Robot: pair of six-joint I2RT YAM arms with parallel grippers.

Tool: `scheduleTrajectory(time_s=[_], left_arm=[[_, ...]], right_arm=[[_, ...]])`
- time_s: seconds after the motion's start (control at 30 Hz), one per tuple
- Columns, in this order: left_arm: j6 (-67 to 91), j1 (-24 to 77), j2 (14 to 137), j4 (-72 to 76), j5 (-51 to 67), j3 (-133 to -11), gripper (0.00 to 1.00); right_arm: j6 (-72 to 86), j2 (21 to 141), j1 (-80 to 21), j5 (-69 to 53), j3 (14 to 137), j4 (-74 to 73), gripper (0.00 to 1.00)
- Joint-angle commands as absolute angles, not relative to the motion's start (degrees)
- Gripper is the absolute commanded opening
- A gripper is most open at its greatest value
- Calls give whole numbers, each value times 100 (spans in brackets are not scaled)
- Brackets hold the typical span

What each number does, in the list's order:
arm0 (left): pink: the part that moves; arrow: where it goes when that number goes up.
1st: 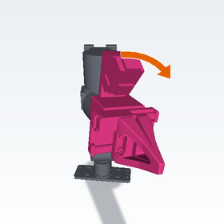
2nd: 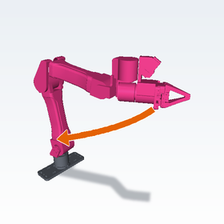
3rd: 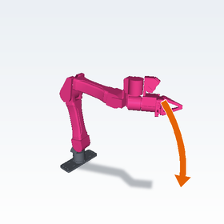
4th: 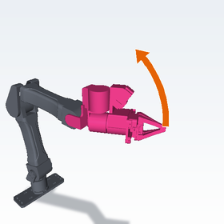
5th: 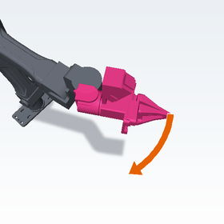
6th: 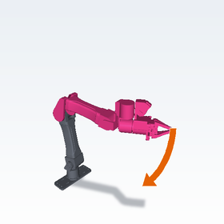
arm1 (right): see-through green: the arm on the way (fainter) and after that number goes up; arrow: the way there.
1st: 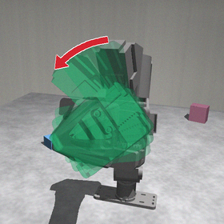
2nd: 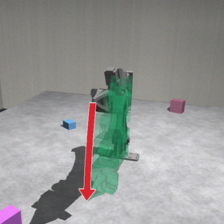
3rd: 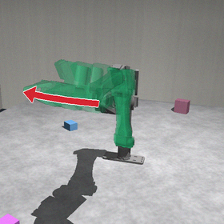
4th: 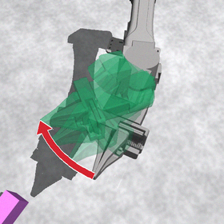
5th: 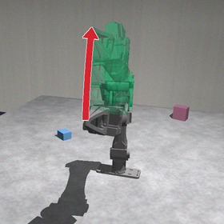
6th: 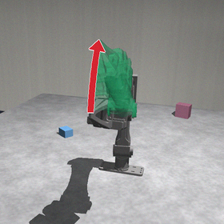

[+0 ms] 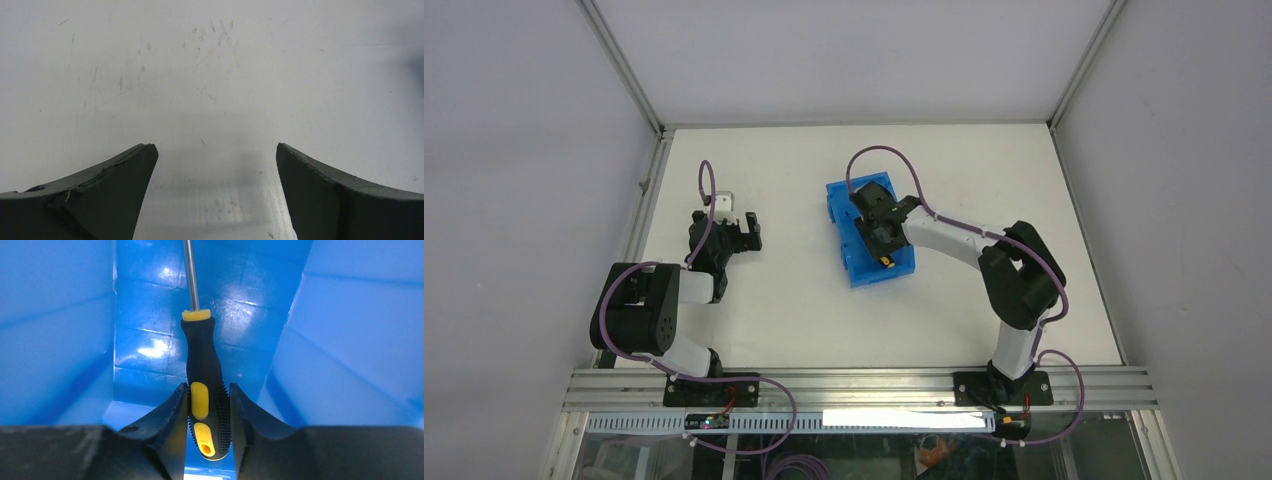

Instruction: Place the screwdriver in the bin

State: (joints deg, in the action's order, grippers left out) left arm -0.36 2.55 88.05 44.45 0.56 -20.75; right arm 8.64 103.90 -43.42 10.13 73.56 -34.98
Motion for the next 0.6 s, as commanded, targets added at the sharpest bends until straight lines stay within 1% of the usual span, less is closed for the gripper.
scheduleTrajectory(time_s=[0.0,0.1,0.33,0.37,0.43,0.5,0.53,0.57], left_arm=[[62,238,8631,4588,161,-2197,99],[62,242,8630,4593,161,-2197,99],[62,242,8628,4588,166,-2197,99],[62,240,8636,4590,167,-2197,99],[66,241,8631,4588,161,-2197,99],[63,240,8626,4588,166,-2197,99],[62,238,8630,4589,159,-2197,99],[63,243,8631,4589,165,-2197,99]], right_arm=[[1061,10342,-4420,1265,7477,-3259,41],[1097,10220,-4438,1332,7519,-3270,51],[1142,9927,-4487,1488,8036,-3519,56],[1163,9864,-4491,1553,8125,-3558,59],[1184,9673,-4486,1757,8248,-3583,65],[1231,9451,-4469,2112,8309,-3602,73],[1254,9350,-4436,2322,8332,-3654,77],[1321,9245,-4372,2536,8365,-3753,83]])
